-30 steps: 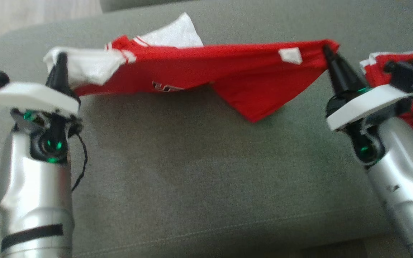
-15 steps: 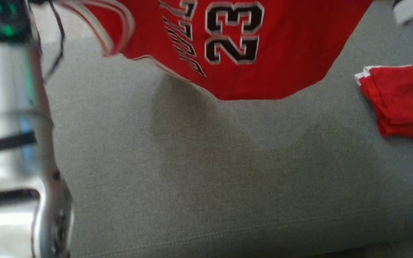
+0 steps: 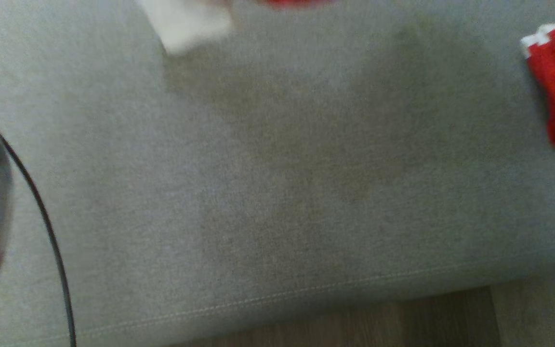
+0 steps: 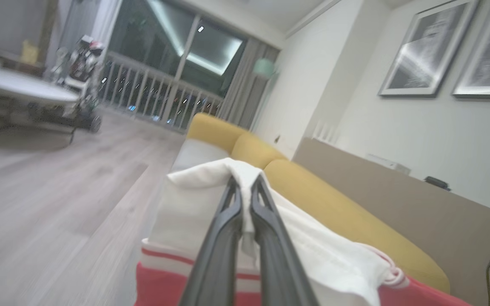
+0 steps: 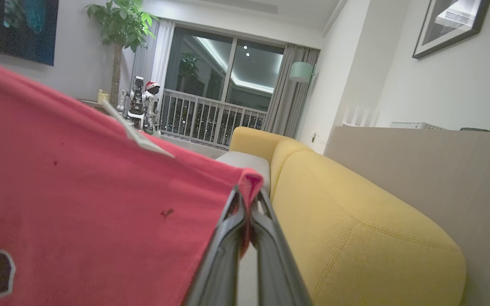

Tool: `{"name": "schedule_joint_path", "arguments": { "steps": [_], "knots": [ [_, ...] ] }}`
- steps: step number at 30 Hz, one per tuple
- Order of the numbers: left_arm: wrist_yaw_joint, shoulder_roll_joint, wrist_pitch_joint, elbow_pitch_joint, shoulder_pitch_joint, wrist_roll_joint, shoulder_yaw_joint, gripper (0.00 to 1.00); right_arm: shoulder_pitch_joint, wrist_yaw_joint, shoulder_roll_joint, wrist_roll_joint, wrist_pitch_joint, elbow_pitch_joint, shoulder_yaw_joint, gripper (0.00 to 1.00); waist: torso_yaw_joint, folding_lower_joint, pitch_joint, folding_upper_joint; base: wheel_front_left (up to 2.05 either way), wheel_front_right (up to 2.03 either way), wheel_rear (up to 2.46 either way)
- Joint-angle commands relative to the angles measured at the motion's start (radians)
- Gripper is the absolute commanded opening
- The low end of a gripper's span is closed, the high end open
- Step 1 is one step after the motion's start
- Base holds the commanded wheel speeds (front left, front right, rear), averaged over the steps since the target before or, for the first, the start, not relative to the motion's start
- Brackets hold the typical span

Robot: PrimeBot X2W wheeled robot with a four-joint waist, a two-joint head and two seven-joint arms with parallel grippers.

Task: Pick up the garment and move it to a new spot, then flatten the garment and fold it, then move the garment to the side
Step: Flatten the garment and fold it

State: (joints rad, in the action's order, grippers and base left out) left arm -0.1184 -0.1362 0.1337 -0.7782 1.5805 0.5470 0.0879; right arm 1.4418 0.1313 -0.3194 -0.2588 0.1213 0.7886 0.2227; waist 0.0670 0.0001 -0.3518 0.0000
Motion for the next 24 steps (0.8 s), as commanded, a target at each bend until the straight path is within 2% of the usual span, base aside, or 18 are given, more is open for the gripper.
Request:
{"name": "schedule_joint_path", "arguments": {
  "steps": [1, 3, 4, 5, 8, 11, 15, 21, 22, 24],
  "knots": [
    [0.012, -0.06, -0.038, 0.026, 0.074, -0.026, 0.004, 0.0, 0.047, -0.001, 0.009, 0.019, 0.023, -0.008, -0.006, 0.0, 0.007, -0.0001, -0.103, 0.0, 0.0, 0.0, 0.0],
    [0.036, -0.054, -0.133, 0.0, 0.14, -0.04, 0.01, 0.0, 0.108, -0.001, 0.01, 0.061, 0.082, 0.027, -0.008, 0.0, 0.004, -0.0001, -0.149, 0.0, 0.0, 0.0, 0.0],
    [0.061, -0.053, -0.184, -0.007, 0.169, -0.056, 0.026, 0.0, 0.137, -0.001, 0.007, 0.085, 0.103, 0.039, -0.014, 0.0, -0.003, -0.0001, -0.173, 0.0, 0.0, 0.0, 0.0],
    [0.106, -0.039, -0.279, -0.032, 0.201, -0.065, 0.04, 0.0, 0.176, -0.001, 0.002, 0.132, 0.13, 0.05, -0.042, 0.0, -0.021, -0.0001, -0.207, 0.0, 0.0, 0.0, 0.0],
    [0.159, -0.017, -0.353, -0.079, 0.203, -0.075, 0.064, 0.0, 0.197, -0.001, -0.005, 0.197, 0.139, 0.014, -0.097, 0.0, -0.059, -0.0001, -0.258, 0.0, 0.0, 0.0, 0.0],
    [0.184, -0.005, -0.382, -0.121, 0.151, -0.077, 0.069, 0.0, 0.14, -0.001, 0.007, 0.234, 0.14, -0.028, -0.132, 0.0, -0.087, -0.0001, -0.283, 0.0, 0.0, 0.0, 0.0],
    [0.206, 0.013, -0.394, -0.143, 0.017, -0.066, 0.058, 0.0, 0.031, -0.001, 0.014, 0.259, 0.14, -0.008, -0.133, 0.0, -0.108, -0.0001, -0.269, 0.0, 0.0, 0.0, 0.0],
    [0.24, 0.036, -0.395, -0.101, -0.261, -0.015, 0.04, 0.0, -0.145, -0.001, 0.039, 0.222, 0.14, 0.144, -0.094, 0.0, -0.103, -0.0001, -0.15, 0.0, 0.0, 0.0, 0.0],
    [0.24, 0.036, -0.395, -0.101, -0.261, -0.015, 0.04, 0.0, -0.145, -0.001, 0.039, 0.222, 0.14, 0.144, -0.094, 0.0, -0.103, -0.0001, -0.15, 0.0, 0.0, 0.0, 0.0],
    [0.246, 0.046, -0.383, -0.068, -0.41, 0.035, 0.049, 0.0, -0.223, -0.001, 0.052, 0.174, 0.115, 0.212, -0.075, 0.0, -0.096, -0.0001, -0.075, 0.0, 0.0, 0.0, 0.0]
  ]
}}
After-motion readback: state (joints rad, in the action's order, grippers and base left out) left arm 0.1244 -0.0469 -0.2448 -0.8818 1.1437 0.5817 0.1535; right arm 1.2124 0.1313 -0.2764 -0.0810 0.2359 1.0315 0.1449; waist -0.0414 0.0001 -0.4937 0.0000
